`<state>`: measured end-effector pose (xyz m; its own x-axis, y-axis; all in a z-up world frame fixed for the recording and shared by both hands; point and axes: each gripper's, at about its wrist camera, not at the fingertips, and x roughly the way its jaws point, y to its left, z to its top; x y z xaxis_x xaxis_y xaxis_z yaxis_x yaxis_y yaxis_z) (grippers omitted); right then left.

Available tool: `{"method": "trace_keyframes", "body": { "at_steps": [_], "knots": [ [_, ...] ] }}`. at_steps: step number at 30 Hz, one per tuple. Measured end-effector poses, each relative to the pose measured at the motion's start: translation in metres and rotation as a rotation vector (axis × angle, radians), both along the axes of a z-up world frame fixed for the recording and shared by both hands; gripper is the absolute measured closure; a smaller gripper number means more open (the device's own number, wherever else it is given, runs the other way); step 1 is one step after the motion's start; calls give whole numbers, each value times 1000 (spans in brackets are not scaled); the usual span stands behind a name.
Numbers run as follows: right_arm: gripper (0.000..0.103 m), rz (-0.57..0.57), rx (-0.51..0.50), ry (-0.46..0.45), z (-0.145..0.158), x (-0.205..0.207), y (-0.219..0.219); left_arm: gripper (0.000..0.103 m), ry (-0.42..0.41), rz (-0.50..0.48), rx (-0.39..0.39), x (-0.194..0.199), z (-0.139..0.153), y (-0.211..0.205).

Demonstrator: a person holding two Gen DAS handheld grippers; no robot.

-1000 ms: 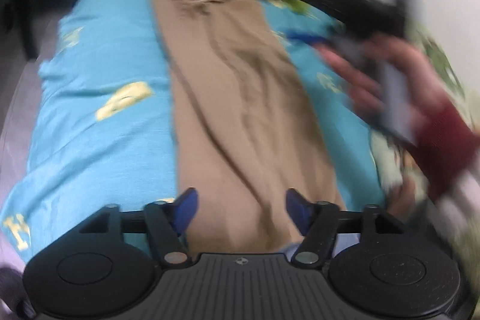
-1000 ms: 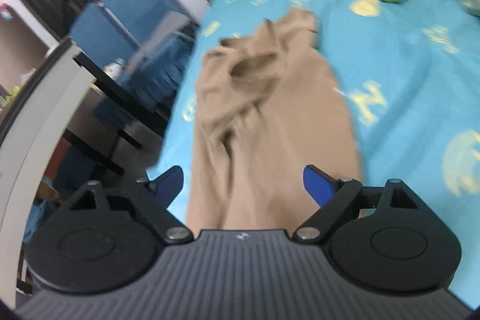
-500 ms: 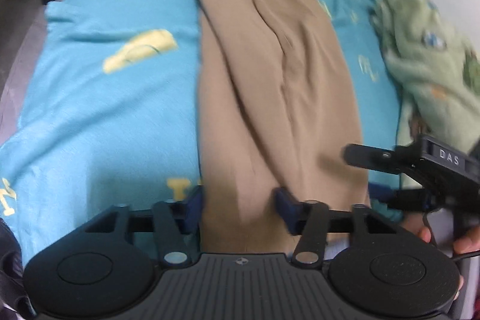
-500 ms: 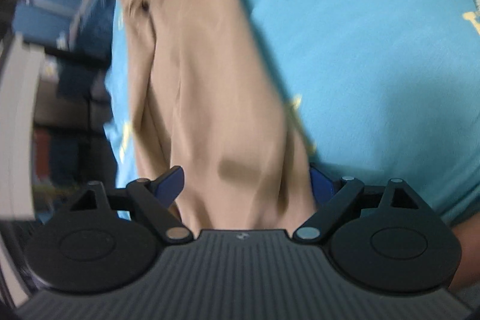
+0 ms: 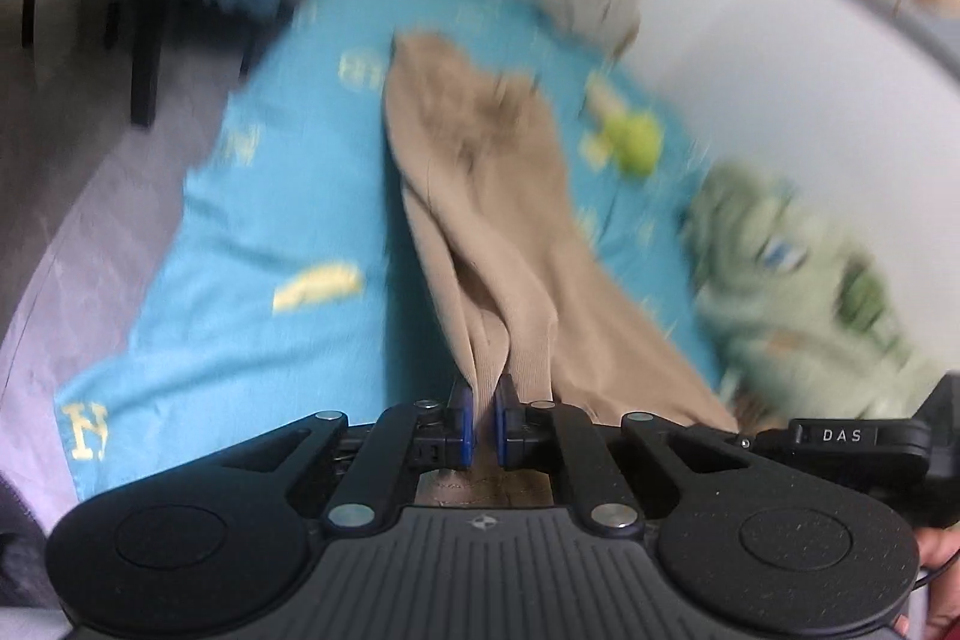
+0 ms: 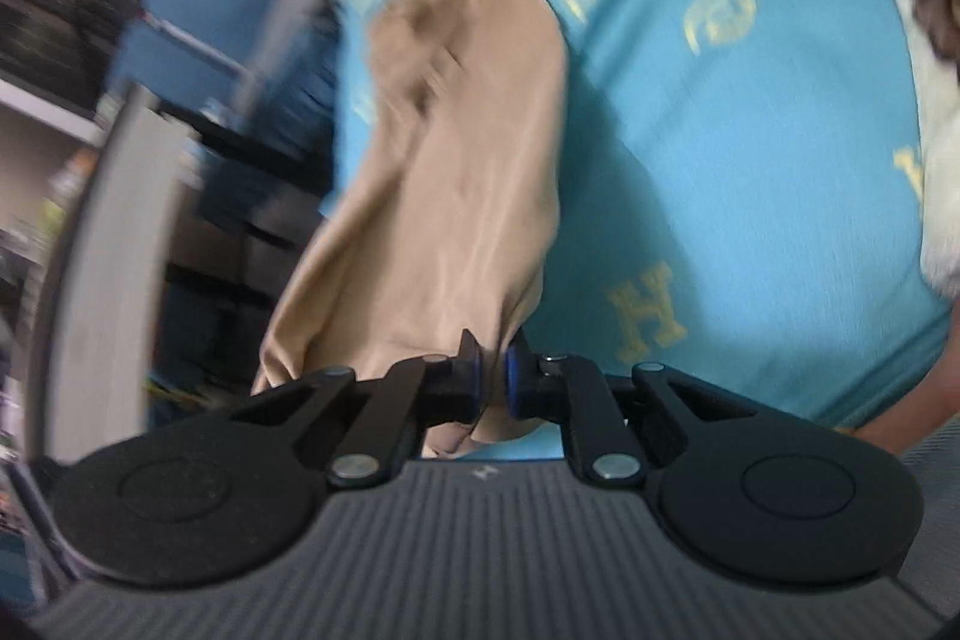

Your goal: Fold clothes

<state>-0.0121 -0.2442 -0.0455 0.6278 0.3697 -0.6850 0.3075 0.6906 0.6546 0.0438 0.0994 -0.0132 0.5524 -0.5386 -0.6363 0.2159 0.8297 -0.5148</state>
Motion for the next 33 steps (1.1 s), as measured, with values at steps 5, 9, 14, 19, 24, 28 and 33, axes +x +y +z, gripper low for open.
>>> {"method": "trace_keyframes", "body": {
  "at_steps": [5,9,14,19,24,28,33],
  "knots": [
    [92,-22,16,-126,53,-21,-13,97,-109,35,-83,-25,51,7],
    [92,-11,15,-183,80,-50,-16,97,-153,12,-105,-63,79,5],
    [92,-6,17,-214,92,-65,-22,97,-193,0,-99,-92,98,6],
    [92,-31,9,-196,86,-35,-31,97,-208,13,-41,-58,106,-7],
    [92,-58,7,-160,65,29,-46,97,-212,32,9,23,94,-23],
    [92,-60,-24,-130,38,92,-53,97,-194,54,63,97,63,-35],
    [92,-38,-75,-82,-11,172,-59,97,-138,74,137,188,4,-48]
  ]
}}
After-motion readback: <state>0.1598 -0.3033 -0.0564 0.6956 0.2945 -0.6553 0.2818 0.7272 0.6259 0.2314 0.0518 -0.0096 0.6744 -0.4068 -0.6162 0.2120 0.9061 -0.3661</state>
